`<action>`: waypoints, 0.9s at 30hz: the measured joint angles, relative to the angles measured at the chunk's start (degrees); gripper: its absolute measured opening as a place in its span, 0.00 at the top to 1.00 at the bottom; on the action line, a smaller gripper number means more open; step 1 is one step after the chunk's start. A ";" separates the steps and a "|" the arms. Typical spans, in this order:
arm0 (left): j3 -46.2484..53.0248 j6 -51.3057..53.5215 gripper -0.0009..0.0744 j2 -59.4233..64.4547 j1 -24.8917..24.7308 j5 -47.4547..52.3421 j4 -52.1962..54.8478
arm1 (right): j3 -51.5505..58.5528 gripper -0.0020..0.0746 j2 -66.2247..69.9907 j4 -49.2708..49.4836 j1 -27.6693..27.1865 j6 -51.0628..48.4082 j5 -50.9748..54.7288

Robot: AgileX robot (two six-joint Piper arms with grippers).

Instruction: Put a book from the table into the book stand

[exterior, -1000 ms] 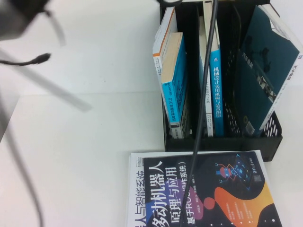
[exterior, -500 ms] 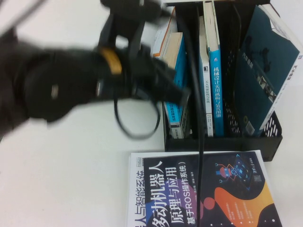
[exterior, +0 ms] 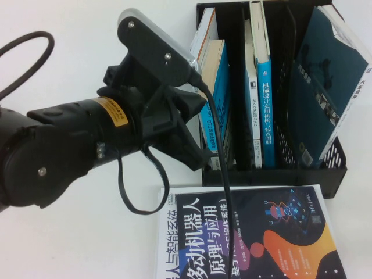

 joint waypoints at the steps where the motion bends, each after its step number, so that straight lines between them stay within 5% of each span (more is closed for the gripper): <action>1: 0.00 0.10 0.99 0.00 0.00 0.00 0.00 | 0.00 0.96 0.00 0.00 0.00 0.00 0.00; 9: 0.08 0.32 0.99 0.00 0.80 0.44 0.24 | 0.00 0.96 0.00 0.05 0.00 0.00 -0.03; 18: 0.73 0.45 0.99 -10.36 11.65 7.43 1.72 | 0.00 0.96 0.00 0.05 0.00 0.00 -0.13; 27: 19.53 -3.75 0.99 -28.95 21.85 0.57 2.40 | 0.00 0.96 0.00 0.05 0.00 0.00 -0.13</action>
